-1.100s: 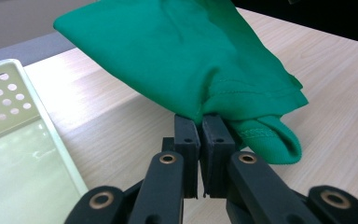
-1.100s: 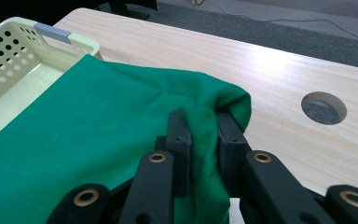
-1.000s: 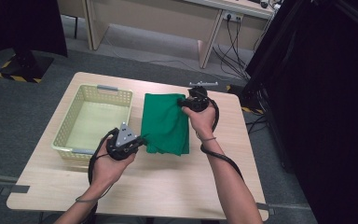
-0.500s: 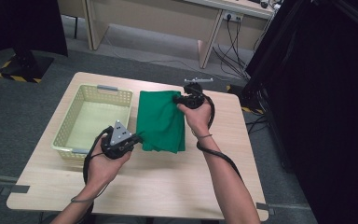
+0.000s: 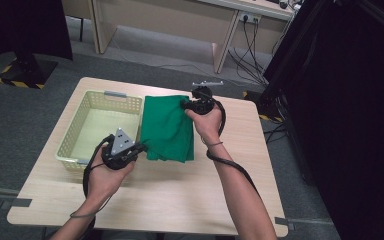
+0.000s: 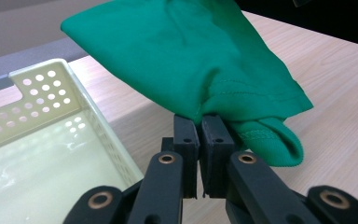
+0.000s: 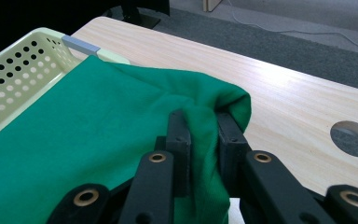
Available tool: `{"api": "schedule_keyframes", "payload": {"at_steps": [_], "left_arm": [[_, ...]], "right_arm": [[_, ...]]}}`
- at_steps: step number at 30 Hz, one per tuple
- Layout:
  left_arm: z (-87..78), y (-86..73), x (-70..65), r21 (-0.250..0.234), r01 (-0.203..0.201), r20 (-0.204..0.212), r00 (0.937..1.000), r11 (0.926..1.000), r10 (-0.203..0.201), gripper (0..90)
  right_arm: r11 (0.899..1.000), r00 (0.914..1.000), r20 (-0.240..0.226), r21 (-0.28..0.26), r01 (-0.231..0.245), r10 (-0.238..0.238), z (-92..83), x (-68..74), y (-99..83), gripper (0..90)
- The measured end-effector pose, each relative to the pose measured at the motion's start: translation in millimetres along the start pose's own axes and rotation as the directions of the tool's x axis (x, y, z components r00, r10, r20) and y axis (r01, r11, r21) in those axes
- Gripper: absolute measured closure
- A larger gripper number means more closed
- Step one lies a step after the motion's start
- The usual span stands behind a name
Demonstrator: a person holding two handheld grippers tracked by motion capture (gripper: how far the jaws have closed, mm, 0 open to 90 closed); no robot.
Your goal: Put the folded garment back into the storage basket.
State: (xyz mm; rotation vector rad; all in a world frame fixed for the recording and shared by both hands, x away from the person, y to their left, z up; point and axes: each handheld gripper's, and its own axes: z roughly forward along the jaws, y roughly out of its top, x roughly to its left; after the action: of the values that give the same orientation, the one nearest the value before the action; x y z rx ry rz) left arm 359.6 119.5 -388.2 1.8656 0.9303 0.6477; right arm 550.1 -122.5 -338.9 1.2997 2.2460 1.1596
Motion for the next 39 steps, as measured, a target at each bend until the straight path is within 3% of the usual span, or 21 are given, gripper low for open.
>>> {"api": "schedule_keyframes", "payload": {"at_steps": [28, 39], "left_arm": [[-19.9, -6.5, 17.4, -0.005, 0.022, -0.050, 0.9985, 0.9997, -0.022, 86.3], [-25.6, -7.9, 22.1, -0.007, 0.025, -0.067, 0.9974, 0.9997, -0.026, 86.3]], "right_arm": [[0.999, 0.9989, -0.034, -0.015, 0.033, -0.033, 8.4, 30.4, 18.4, 79.0], [0.999, 0.9985, -0.042, -0.007, 0.036, -0.037, 13.2, 35.8, 19.5, 78.9]]}}
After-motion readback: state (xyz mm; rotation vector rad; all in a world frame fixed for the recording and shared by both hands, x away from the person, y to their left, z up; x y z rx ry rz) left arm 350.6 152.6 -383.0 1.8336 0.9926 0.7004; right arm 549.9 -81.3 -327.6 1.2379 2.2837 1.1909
